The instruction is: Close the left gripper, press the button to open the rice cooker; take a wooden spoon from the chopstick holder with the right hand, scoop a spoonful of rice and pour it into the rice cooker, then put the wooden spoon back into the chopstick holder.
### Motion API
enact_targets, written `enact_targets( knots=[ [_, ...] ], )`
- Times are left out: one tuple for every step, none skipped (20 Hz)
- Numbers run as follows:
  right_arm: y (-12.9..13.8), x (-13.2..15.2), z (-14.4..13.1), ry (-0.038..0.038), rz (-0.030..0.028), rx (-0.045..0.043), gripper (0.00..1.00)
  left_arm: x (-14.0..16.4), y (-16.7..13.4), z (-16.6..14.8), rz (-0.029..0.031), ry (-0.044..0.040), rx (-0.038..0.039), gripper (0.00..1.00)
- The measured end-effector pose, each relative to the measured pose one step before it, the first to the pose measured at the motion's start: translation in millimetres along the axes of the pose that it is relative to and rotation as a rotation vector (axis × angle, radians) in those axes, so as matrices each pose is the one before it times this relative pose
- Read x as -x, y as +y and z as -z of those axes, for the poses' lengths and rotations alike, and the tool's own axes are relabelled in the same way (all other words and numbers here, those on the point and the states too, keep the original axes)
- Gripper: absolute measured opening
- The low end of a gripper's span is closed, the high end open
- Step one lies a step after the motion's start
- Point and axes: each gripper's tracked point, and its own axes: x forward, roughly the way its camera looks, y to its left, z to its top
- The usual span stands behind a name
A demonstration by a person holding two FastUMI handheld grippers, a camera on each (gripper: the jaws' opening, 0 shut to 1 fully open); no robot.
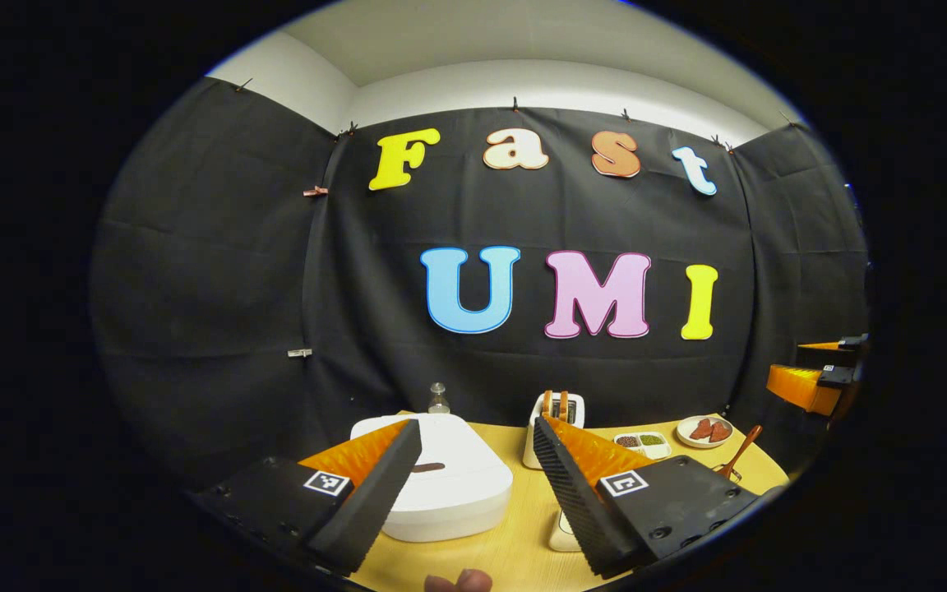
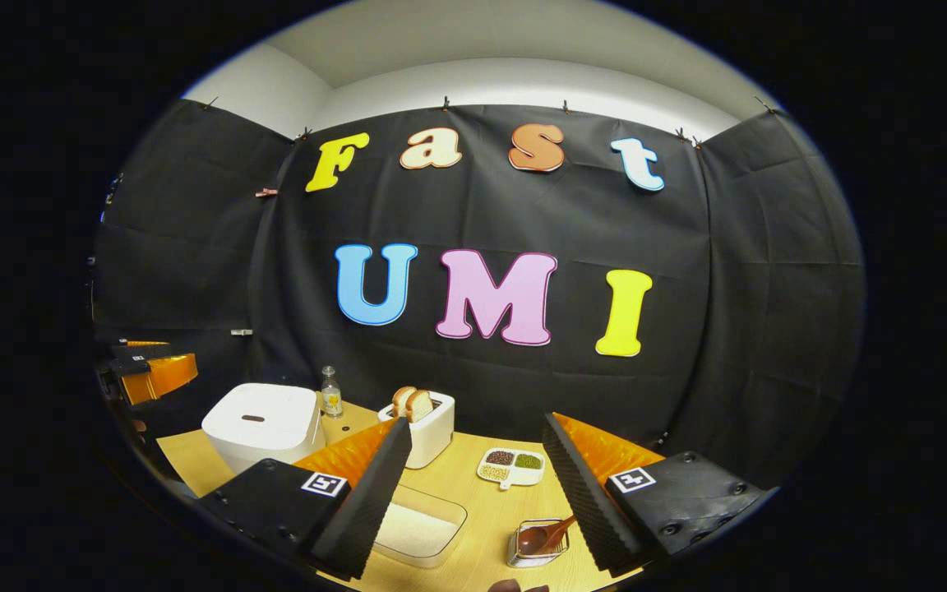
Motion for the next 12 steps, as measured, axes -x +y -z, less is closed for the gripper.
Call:
enact_targets(
  knots=[
    [-2.33,-0.35,-0.38,-0.00257,0.00558,0.00033,1.00,-1.11,-0.45,-2.26,0.00053,-0.00490,-0.00177,0.95],
    [-1.53,-0.18,0.89,0.00489,0.00487,-0.00134,1.00,-1.24,-1.66,-1.10,0.00143,-0.00099,-0.00079,0.95],
    [-1.76,0.65,0.04,0.00165,0.00402,-0.00625,1.00,-1.78,-2.28,-0.80,0.00270,-0.00202,0.00253,0.95],
    [-0.58,1.50,-1.47,0.00028,0.00494,-0.00971,1.00,-0.82,-2.68,-1.27,0.00655,-0.00203,0.00620,0.95],
    [-2.64,1.94,-3.21,-0.00662,0.00695,-0.00688,1.00,-0.70,-3.05,-0.64,0.00738,-0.00263,0.00615,0.95],
    [-2.81,1.43,-2.68,-0.00742,0.00902,-0.00088,1.00,-1.01,-2.77,-0.44,0.00771,0.00088,0.00524,0.95],
    [-3.11,1.76,-1.74,-0.00959,0.00740,0.00356,1.00,-0.40,-2.55,0.26,0.00631,-0.00050,0.00259,0.95],
    [-3.20,1.17,-0.59,-0.00357,0.00789,0.00387,0.99,-2.03,-1.54,-1.33,0.00549,-0.00177,0.00000,0.95],
    [-3.01,1.24,2.15,0.00167,0.00701,-0.00096,0.99,-1.62,-1.34,-0.59,0.00399,-0.00088,-0.00356,0.95],
    [-2.08,1.47,-0.24,0.00123,0.00355,-0.00815,1.00,-1.35,-1.35,-1.14,0.00293,-0.00219,-0.00649,0.95],
    [-2.33,0.69,-0.09,0.00144,0.00658,-0.00783,0.99,-0.90,-1.61,-0.82,0.00349,-0.00281,-0.00727,0.95],
    [-4.74,0.66,-0.36,-0.00026,0.00933,-0.00484,1.00,-0.97,-1.66,-1.90,0.00210,-0.00453,-0.00494,0.95]
  ],
)
